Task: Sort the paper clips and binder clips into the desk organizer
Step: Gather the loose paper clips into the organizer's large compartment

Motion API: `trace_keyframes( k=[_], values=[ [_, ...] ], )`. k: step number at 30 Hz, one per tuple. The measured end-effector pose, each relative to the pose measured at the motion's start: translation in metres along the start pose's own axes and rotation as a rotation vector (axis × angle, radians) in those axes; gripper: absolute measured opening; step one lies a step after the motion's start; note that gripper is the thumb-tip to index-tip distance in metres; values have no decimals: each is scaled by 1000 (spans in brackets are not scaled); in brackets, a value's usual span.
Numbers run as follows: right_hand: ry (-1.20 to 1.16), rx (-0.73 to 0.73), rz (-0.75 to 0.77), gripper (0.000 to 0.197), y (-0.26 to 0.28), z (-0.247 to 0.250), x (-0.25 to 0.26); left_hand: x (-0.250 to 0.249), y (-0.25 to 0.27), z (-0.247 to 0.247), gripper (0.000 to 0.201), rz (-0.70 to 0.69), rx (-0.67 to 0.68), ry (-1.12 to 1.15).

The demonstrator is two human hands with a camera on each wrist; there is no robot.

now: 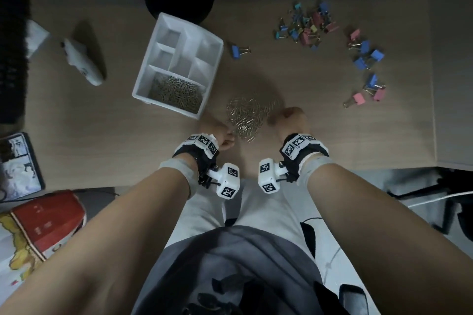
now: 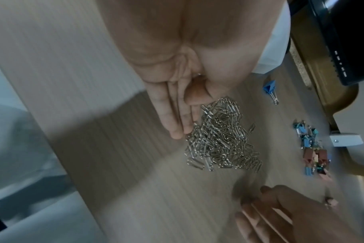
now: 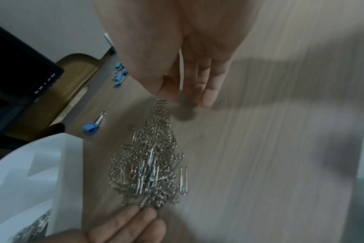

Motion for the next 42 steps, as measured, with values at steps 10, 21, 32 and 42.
trace_keyframes(
  k=[10,21,32,42],
  values=[
    [107,41,287,54,2,-24,40,4,9,18,28,-37,-139,106],
    [464,99,539,103,28,-69,63,17,29,103,36,-58,-508,317],
    [368,86,532,33,27,-71,73,-13,18,128,48,-149,-533,218],
    [315,0,441,21,22,-68,74,-27,2,133,34,-148,-244,176]
  ],
)
Point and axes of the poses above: each hand's wrist, its own y-axis away from the middle knuckle, its own z-axis out of the back of the hand, x = y × z, the point moved 7 cm from there along -y, towards the middle knuckle, and after that the axes turned 5 degrees about -z, right-handed, at the moved point
